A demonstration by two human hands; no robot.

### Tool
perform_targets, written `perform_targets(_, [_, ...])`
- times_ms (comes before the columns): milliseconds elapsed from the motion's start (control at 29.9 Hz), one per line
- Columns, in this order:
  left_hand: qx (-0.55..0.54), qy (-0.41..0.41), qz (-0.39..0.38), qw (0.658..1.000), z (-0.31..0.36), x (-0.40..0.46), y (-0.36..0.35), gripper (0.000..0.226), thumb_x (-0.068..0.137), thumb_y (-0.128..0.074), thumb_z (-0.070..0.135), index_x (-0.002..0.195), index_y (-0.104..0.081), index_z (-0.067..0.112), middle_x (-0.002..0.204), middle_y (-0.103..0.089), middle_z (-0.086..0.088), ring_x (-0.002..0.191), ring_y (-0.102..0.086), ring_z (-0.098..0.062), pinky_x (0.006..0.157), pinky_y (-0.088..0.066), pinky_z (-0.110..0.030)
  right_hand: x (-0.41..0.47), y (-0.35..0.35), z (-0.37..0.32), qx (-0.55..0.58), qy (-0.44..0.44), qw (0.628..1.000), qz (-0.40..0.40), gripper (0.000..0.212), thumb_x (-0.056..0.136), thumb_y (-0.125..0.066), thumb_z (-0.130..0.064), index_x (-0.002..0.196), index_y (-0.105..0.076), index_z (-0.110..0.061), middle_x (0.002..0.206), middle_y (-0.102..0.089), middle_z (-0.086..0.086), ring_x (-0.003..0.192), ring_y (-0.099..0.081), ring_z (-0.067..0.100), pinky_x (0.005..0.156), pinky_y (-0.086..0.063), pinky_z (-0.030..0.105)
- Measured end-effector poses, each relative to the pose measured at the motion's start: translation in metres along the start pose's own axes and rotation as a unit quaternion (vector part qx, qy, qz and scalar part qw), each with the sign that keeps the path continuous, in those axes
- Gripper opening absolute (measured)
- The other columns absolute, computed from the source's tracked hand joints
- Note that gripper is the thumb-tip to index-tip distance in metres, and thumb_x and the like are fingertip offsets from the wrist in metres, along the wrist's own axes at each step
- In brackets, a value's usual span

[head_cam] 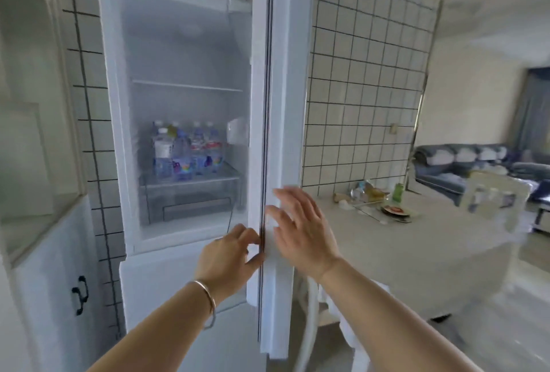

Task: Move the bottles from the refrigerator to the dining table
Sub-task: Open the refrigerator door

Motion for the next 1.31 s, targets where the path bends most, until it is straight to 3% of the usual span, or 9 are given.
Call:
perform_targets(134, [-0.003, -0.071, 0.024, 0.997, 0.062, 0.022, -0.020, 0.040, 0.089, -0.052, 0.040, 0.128, -0.047, 0.032, 0.131, -0.043, 0.012, 0.115, -0.051, -0.010, 0.077, -0.047, -0.024, -0.041, 0.030, 0.096, 0.104, -0.310, 0.945, -0.013, 0.060, 0.089, -0.052, -0.025, 0.143, -0.027, -0.020, 0.143, -0.025, 0.006, 0.131, -0.033, 0.023, 0.094, -0.047, 0.032])
perform_targets(234, [-0.020, -0.125, 0.039, 0.991, 0.099, 0.050, -0.040, 0.045, 0.086, -0.058, 0.035, 0.130, -0.048, 0.032, 0.136, -0.043, 0.008, 0.119, -0.049, -0.014, 0.084, -0.049, -0.029, -0.062, 0.031, 0.142, 0.125, -0.410, 0.902, -0.043, 0.068, 0.095, -0.048, -0.015, 0.149, -0.008, -0.025, 0.146, -0.029, 0.006, 0.127, -0.043, 0.023, 0.081, -0.039, 0.022])
perform_targets(469, [0.003, -0.229, -0.004, 0.973, 0.166, 0.117, -0.104, 0.053, 0.076, -0.045, 0.043, 0.129, -0.046, 0.035, 0.137, -0.049, 0.005, 0.118, -0.053, -0.022, 0.079, -0.053, -0.037, -0.105, 0.037, 0.251, 0.085, -0.503, 0.860, 0.008, 0.067, 0.093, -0.048, -0.004, 0.148, -0.019, -0.028, 0.146, -0.038, 0.003, 0.117, -0.051, 0.016, 0.086, -0.037, 0.017])
perform_targets(736, [0.061, -0.327, -0.023, 0.943, 0.216, 0.194, -0.162, 0.055, 0.077, -0.039, 0.041, 0.132, -0.044, 0.033, 0.145, -0.046, 0.004, 0.133, -0.045, -0.022, 0.101, -0.042, -0.047, -0.141, 0.006, 0.361, 0.069, -0.611, 0.787, 0.051, 0.060, 0.091, -0.043, -0.001, 0.145, -0.031, -0.024, 0.137, -0.041, 0.009, 0.118, -0.051, 0.023, 0.086, -0.038, 0.024])
perform_targets(837, [0.080, -0.367, -0.036, 0.926, 0.231, 0.217, -0.185, 0.057, 0.091, -0.037, 0.039, 0.146, -0.024, 0.034, 0.160, -0.009, 0.006, 0.148, -0.008, -0.020, 0.116, -0.010, -0.048, -0.150, -0.011, 0.392, 0.092, -0.635, 0.765, 0.054, 0.056, 0.092, -0.046, -0.011, 0.145, -0.031, -0.024, 0.144, -0.041, 0.007, 0.120, -0.049, 0.026, 0.089, -0.043, 0.032])
perform_targets(937, [0.096, -0.385, -0.038, 0.917, 0.238, 0.236, -0.202, 0.057, 0.097, -0.032, 0.040, 0.149, -0.010, 0.033, 0.157, 0.020, 0.011, 0.145, 0.020, -0.018, 0.113, 0.014, -0.044, -0.157, -0.027, 0.413, 0.145, -0.663, 0.732, 0.060, 0.059, 0.091, -0.051, -0.019, 0.145, -0.028, -0.025, 0.146, -0.038, 0.004, 0.115, -0.050, 0.022, 0.080, -0.046, 0.030])
perform_targets(1104, [0.105, -0.398, -0.043, 0.910, 0.247, 0.257, -0.220, 0.054, 0.097, -0.032, 0.039, 0.149, -0.016, 0.033, 0.149, 0.031, 0.013, 0.134, 0.033, -0.020, 0.112, 0.017, -0.046, -0.152, -0.032, 0.436, 0.102, -0.650, 0.751, 0.059, 0.051, 0.087, -0.054, -0.017, 0.136, -0.039, -0.018, 0.134, -0.044, 0.007, 0.116, -0.048, 0.026, 0.085, -0.037, 0.031])
perform_targets(1205, [0.090, -0.400, -0.027, 0.912, 0.250, 0.258, -0.222, 0.053, 0.096, -0.035, 0.034, 0.148, -0.022, 0.032, 0.150, 0.027, 0.013, 0.134, 0.030, -0.022, 0.113, 0.016, -0.046, -0.151, -0.031, 0.439, 0.082, -0.630, 0.771, 0.052, 0.048, 0.084, -0.055, -0.019, 0.131, -0.042, -0.016, 0.127, -0.047, 0.007, 0.111, -0.051, 0.028, 0.087, -0.042, 0.036])
perform_targets(1305, [0.087, -0.407, -0.017, 0.909, 0.246, 0.255, -0.219, 0.053, 0.094, -0.039, 0.031, 0.146, -0.028, 0.032, 0.151, 0.024, 0.013, 0.136, 0.027, -0.023, 0.113, 0.014, -0.046, -0.151, -0.029, 0.436, 0.047, -0.622, 0.780, 0.054, 0.043, 0.084, -0.055, -0.022, 0.124, -0.044, -0.015, 0.123, -0.049, 0.007, 0.105, -0.054, 0.029, 0.078, -0.040, 0.033])
Point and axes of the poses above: each hand's wrist, its own x-axis towards the middle knuckle, its own y-axis out of the back of the hand, z = x × y, the point moved 9 cm from there along x, towards the middle knuckle
